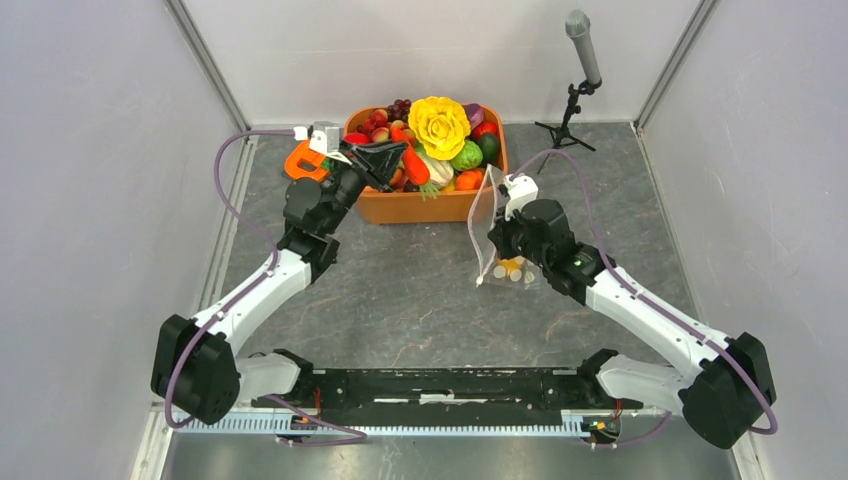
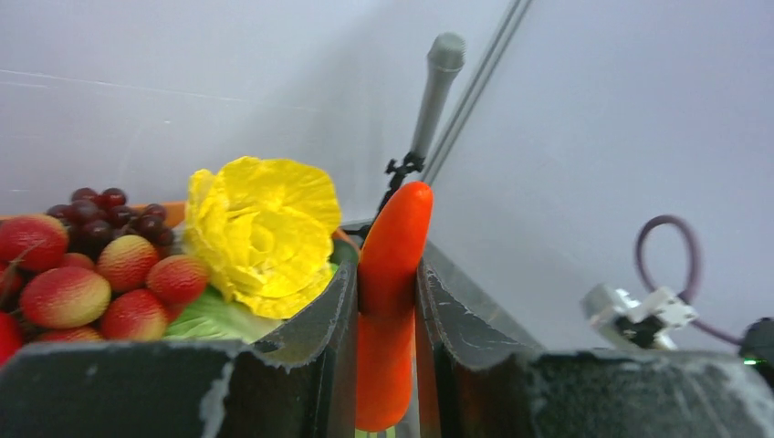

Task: Place the food in the zip-top bag and seal the zipper
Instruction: Place the fake vegetable in the zipper food storage bag.

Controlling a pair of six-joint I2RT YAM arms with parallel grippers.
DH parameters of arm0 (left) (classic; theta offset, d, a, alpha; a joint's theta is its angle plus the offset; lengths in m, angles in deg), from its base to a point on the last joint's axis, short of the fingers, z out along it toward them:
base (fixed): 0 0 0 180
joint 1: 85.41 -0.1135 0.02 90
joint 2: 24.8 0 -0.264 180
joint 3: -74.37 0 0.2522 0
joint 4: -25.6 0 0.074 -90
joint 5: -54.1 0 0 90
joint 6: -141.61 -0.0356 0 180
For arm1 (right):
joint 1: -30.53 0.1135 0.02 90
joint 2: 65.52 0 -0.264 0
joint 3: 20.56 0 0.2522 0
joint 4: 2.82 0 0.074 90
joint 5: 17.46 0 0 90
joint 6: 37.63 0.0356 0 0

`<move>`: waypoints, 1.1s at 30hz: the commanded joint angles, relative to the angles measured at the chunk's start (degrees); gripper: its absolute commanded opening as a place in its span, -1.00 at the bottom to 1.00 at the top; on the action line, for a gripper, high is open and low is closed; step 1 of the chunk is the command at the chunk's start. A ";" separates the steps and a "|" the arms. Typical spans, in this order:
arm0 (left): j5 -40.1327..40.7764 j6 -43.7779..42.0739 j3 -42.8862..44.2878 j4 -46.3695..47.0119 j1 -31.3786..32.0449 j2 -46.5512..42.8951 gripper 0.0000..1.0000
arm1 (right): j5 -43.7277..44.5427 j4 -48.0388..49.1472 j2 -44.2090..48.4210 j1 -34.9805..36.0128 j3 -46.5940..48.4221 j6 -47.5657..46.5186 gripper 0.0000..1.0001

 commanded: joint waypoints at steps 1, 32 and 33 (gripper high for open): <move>-2.01 10.81 -1.42 8.38 0.08 -2.84 -0.83 | 0.99 4.01 2.04 -0.13 -0.98 2.55 -1.00; 7.81 5.90 -5.52 23.18 16.25 13.35 -0.83 | -0.22 4.99 7.93 -0.13 -2.63 5.91 -1.00; 8.08 5.59 -5.17 22.93 16.25 13.45 -0.83 | -0.57 5.07 8.05 -0.13 -2.52 5.87 -1.00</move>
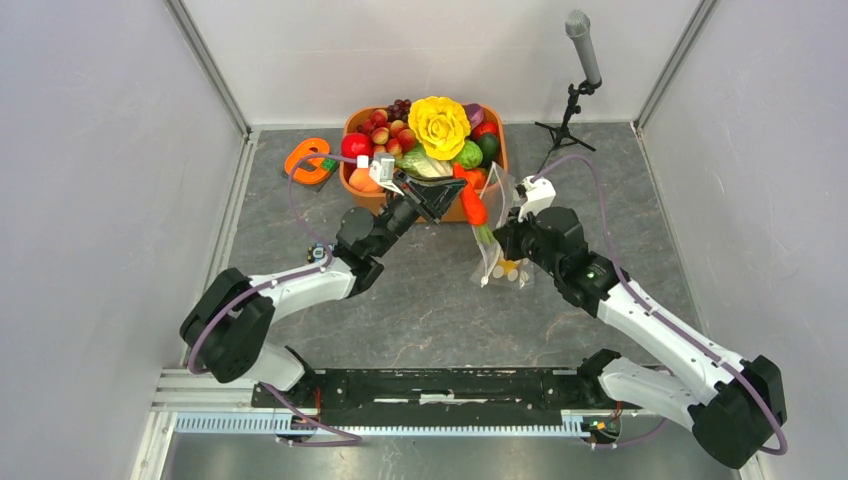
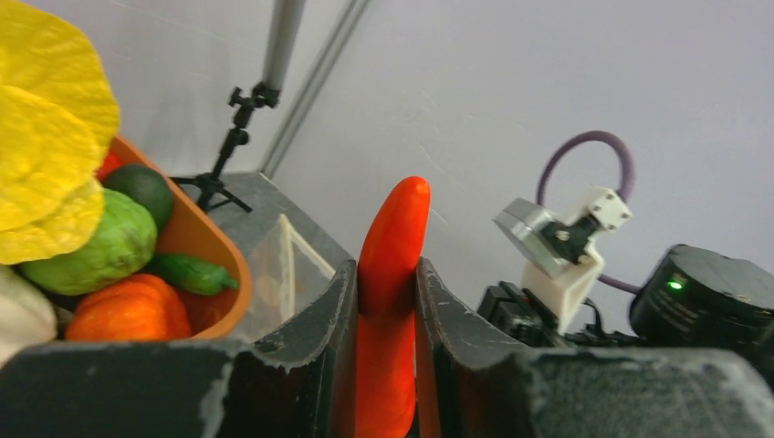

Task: Place the food in the zip-top bag and seal the zipper
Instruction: Place the fake vegetable in the zipper food storage bag.

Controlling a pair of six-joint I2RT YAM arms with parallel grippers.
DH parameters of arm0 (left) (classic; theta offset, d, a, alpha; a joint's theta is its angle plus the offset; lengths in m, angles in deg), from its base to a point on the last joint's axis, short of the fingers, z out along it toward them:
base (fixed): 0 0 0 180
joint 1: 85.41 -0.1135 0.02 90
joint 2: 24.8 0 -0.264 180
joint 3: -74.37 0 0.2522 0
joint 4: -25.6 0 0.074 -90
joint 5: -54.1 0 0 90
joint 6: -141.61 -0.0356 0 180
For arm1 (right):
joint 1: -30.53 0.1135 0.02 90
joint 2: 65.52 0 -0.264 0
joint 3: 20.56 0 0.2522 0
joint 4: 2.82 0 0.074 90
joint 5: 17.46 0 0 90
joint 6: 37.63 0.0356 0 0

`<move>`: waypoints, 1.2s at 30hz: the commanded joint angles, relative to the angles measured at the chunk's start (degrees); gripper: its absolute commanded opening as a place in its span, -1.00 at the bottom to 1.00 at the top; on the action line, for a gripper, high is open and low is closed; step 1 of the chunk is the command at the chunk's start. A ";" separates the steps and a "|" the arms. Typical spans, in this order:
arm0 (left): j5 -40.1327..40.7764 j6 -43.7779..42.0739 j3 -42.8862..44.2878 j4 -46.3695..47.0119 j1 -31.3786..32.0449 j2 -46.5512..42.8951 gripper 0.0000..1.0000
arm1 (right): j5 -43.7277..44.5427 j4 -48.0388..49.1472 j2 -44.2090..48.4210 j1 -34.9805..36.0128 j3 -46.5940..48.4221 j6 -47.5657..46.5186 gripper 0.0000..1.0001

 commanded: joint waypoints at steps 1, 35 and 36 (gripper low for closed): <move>4.90 -6.46 0.58 0.03 0.08 0.66 -0.84 | -1.34 2.37 1.68 0.13 1.20 0.05 -1.00; 3.92 -23.37 3.91 -3.15 6.41 3.32 0.05 | -2.29 12.04 6.87 0.13 -0.67 12.53 -1.00; 3.09 -23.80 4.04 -4.91 6.41 2.62 0.17 | -1.36 11.58 7.08 0.12 -0.71 12.21 -1.00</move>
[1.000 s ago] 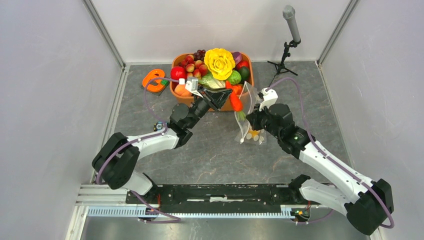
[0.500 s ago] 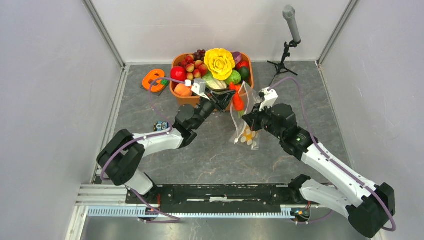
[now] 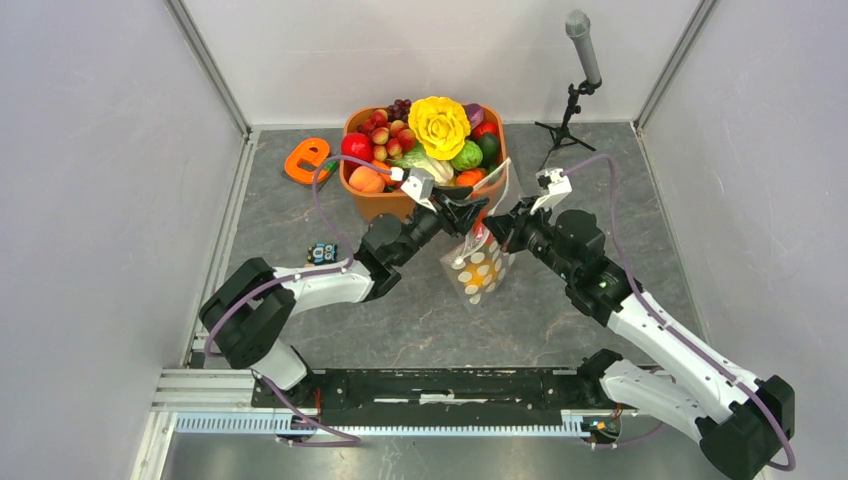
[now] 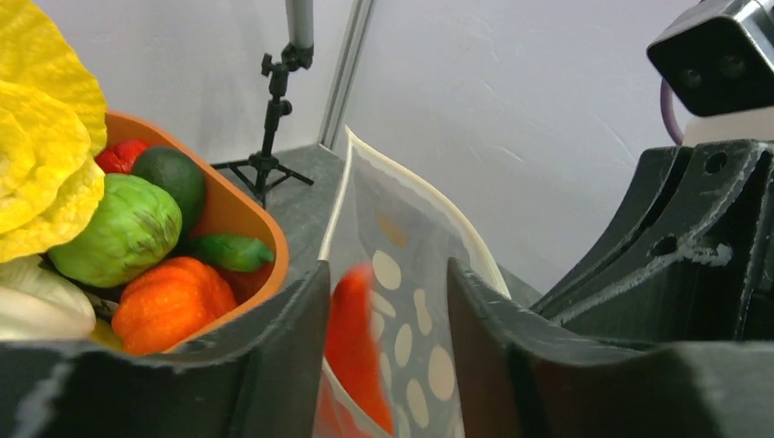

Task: Place the food in the zip-top bag and seal the zipper
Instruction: Place the fake vegetable in the zipper food storage bag, then pick up the fake fruit from the bin.

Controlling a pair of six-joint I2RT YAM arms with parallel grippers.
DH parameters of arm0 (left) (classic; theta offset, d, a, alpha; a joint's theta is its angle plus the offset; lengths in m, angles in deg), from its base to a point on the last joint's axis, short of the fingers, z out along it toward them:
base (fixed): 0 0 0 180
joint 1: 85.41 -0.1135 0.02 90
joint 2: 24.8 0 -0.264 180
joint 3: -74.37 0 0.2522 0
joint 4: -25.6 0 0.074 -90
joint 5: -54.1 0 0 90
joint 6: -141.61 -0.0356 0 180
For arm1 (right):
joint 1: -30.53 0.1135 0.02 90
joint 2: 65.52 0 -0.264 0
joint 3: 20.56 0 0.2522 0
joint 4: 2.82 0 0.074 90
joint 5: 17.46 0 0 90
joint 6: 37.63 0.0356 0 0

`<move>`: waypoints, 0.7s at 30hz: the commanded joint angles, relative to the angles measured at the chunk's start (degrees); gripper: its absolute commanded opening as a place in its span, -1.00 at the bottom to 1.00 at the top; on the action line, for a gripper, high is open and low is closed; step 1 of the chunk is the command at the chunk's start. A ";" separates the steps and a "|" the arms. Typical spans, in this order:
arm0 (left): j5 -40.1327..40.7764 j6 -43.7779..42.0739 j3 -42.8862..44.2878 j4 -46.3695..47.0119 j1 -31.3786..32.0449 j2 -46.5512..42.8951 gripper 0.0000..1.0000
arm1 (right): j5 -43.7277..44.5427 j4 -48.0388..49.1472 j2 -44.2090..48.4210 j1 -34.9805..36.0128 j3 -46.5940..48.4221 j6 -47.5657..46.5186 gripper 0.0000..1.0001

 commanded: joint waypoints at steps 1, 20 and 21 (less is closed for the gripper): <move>-3.53 -5.97 2.70 -6.72 0.13 -4.49 0.34 | 6.23 1.01 2.64 0.01 -0.54 0.77 -1.00; 10.33 -11.67 7.57 -37.00 -3.98 -18.76 0.99 | 13.03 -7.54 1.65 1.44 3.67 -16.00 -1.00; 10.13 -11.49 7.58 -37.99 -5.19 -19.17 0.99 | 15.14 -10.59 0.27 1.49 5.47 -16.05 -1.00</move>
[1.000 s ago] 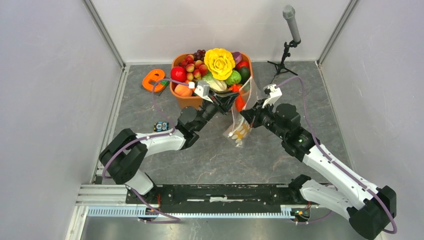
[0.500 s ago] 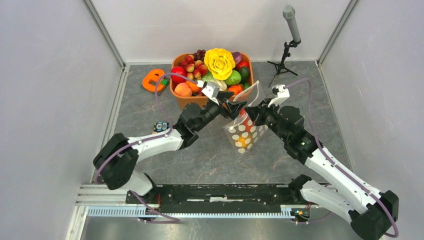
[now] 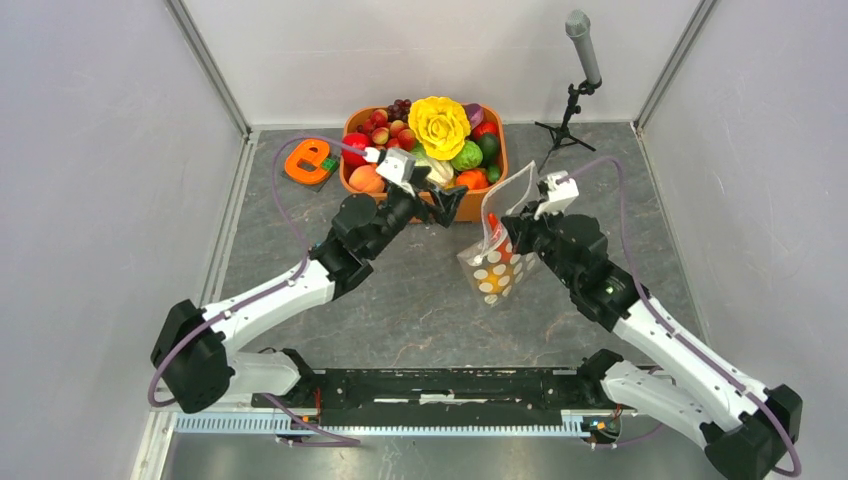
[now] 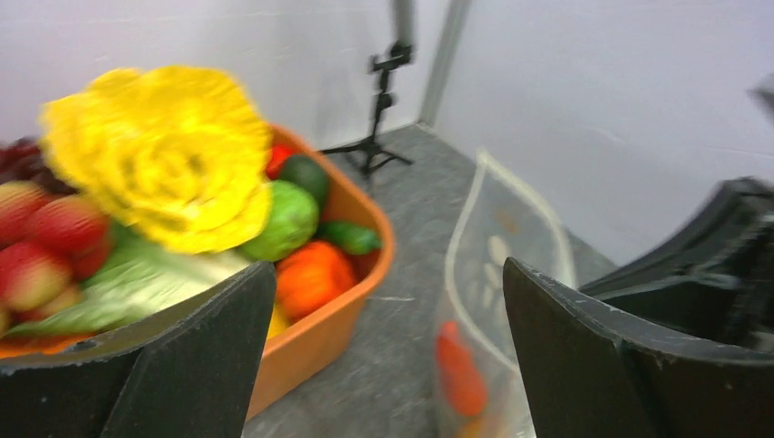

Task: Place the food in the zip-top bag and seal the zipper
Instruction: Pick up the fake fruit from the bin.

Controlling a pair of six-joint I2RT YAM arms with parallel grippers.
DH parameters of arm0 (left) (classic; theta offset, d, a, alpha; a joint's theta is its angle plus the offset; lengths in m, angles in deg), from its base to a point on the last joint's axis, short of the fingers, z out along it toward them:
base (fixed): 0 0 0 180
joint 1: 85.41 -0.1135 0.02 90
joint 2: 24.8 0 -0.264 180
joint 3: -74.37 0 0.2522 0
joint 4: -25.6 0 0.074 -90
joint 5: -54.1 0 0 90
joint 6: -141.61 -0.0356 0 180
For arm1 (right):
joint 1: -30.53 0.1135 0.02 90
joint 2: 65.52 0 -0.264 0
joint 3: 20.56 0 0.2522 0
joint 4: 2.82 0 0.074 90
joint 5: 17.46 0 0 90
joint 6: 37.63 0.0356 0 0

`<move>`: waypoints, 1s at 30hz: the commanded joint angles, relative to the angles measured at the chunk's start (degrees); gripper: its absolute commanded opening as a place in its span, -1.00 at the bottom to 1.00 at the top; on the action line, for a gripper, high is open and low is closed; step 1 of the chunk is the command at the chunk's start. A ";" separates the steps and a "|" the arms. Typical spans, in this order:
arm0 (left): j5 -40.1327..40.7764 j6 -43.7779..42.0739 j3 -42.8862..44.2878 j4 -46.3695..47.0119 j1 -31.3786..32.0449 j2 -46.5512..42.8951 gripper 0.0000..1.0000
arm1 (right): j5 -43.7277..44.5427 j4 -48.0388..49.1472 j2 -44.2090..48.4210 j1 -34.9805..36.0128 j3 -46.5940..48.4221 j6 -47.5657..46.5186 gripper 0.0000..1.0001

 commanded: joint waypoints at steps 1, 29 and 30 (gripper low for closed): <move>6.83 -1.77 2.13 -9.38 -5.09 -2.51 1.00 | 4.20 -6.33 -4.90 0.24 7.58 -5.52 -1.00; 0.52 -1.09 24.04 -38.13 -30.85 11.57 0.99 | -1.06 -1.66 -5.55 0.25 2.18 -3.55 -1.00; 0.87 -0.79 24.27 -38.56 -31.48 12.24 0.98 | -1.09 -1.67 -5.69 0.25 2.20 -3.59 -1.00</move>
